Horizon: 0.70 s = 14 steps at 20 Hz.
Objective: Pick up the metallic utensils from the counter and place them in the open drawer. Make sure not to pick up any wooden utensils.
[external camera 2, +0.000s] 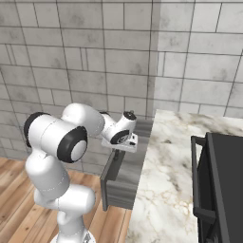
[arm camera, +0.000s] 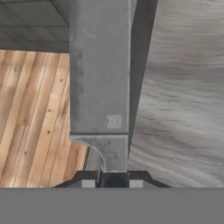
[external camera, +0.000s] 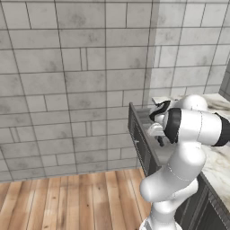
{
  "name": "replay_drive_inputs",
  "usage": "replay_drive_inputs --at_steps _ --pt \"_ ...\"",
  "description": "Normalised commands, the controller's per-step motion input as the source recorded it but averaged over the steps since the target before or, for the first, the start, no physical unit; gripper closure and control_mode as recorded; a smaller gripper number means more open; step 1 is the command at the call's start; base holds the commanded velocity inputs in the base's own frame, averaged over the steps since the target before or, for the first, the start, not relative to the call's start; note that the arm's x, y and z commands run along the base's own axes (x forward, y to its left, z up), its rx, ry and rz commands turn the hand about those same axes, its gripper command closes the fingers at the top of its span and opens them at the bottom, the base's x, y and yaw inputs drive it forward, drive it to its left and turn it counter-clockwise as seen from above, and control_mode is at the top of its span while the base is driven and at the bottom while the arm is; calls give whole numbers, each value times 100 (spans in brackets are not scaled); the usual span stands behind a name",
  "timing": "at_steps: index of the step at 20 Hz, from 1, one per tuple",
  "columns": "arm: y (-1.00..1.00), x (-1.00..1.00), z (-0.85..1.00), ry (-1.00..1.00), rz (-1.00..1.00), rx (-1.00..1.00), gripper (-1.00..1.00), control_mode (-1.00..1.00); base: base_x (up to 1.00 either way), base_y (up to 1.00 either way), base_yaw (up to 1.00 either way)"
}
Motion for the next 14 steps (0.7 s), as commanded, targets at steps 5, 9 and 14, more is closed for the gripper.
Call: replay_drive_inputs --at_steps 5,9,14 --pt "0 0 -18 3 0 14 100 -100 0 0 0" --pt "0 0 -16 0 0 9 100 -100 0 0 0" --pt "0 12 -22 0 0 5 100 -100 0 0 0"
